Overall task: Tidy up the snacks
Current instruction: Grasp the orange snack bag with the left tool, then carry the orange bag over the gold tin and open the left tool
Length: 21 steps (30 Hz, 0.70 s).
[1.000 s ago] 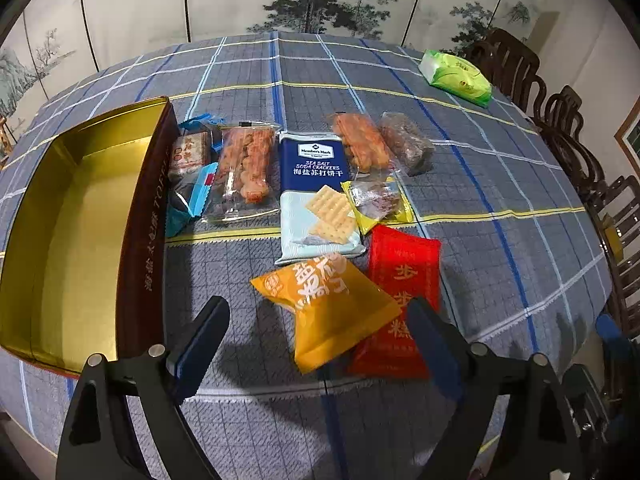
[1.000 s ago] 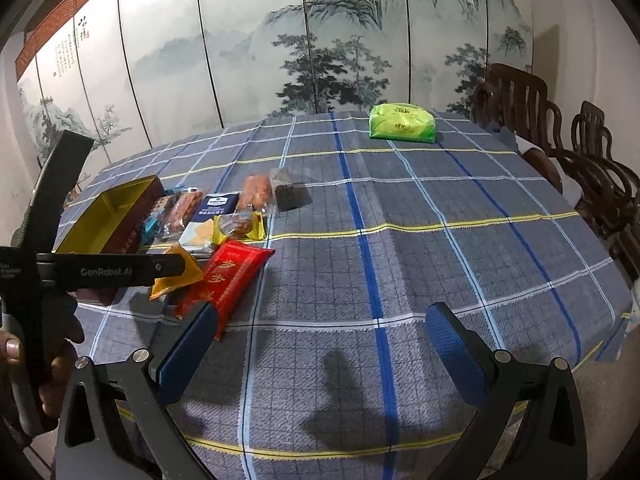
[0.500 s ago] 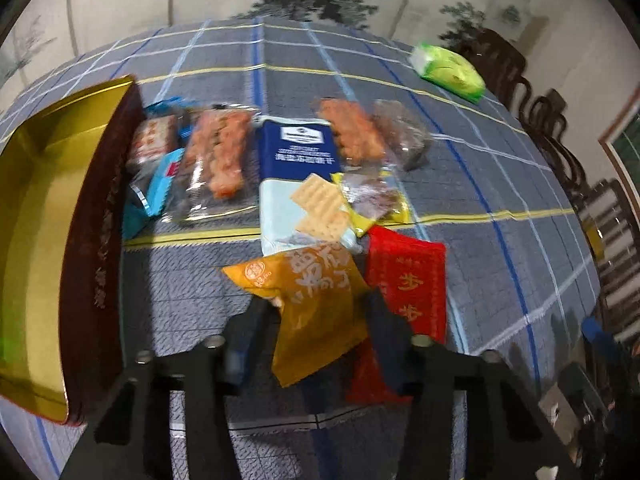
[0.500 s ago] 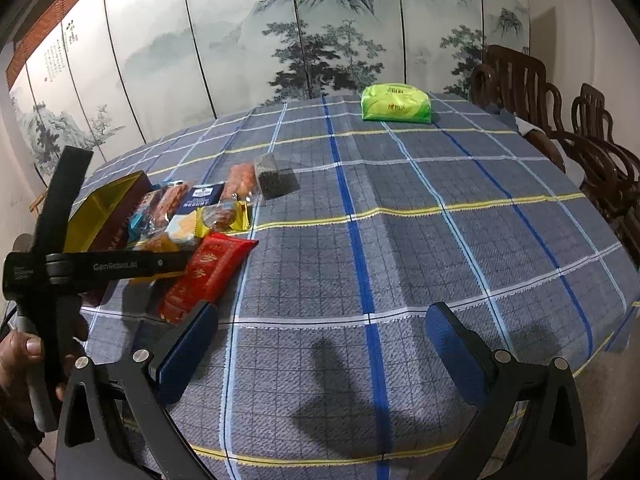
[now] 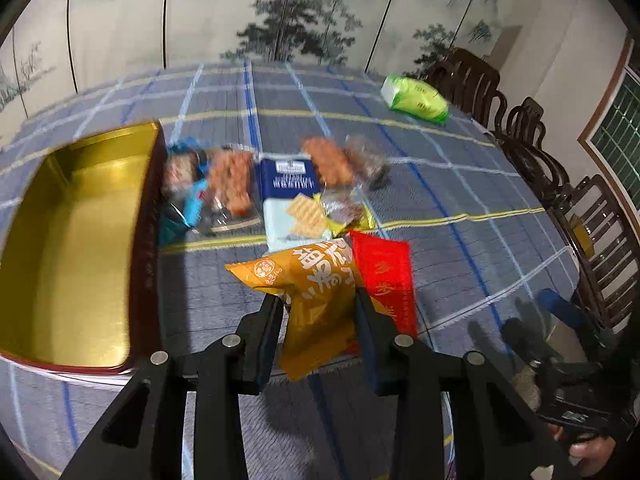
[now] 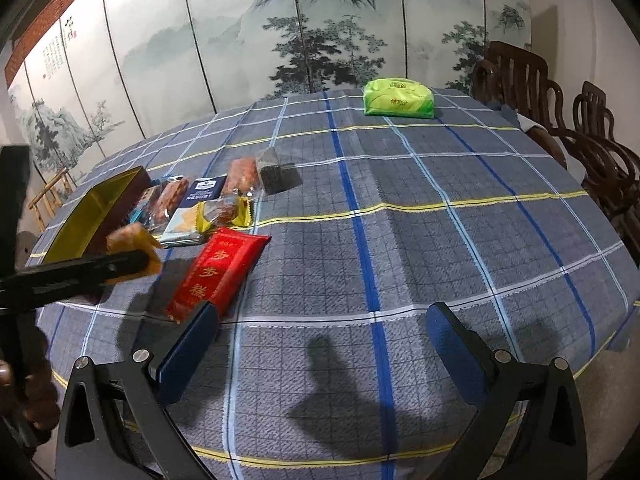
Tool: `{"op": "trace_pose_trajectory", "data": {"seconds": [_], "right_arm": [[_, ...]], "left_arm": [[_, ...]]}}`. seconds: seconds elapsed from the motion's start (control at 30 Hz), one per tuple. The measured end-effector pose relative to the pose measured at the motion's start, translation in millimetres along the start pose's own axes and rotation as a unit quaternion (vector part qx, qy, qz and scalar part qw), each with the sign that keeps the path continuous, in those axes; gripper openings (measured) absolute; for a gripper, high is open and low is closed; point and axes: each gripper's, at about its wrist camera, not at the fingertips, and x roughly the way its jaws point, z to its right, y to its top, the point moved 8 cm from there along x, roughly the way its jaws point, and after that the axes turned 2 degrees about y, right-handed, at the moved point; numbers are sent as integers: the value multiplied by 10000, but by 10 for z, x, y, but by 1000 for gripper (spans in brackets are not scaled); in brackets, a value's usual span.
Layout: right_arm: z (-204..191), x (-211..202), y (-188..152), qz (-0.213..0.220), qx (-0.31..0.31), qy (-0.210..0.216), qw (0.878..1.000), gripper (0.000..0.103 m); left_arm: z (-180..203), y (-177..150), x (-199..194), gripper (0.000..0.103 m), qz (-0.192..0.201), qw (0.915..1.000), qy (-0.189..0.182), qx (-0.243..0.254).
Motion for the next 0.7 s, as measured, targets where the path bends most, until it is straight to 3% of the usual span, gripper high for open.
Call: {"op": "trace_pose_trajectory", "data": {"seconds": [0.33, 0.7], "right_arm": [[-410, 129, 75, -234, -192, 212, 9993, 103], [-757, 517, 9, -870, -267, 183, 9957, 94]], "left_arm": [[-367, 162, -499, 32, 393, 9985, 334, -174], [-1339, 465, -621, 32, 565, 9902, 1196, -454]]}}
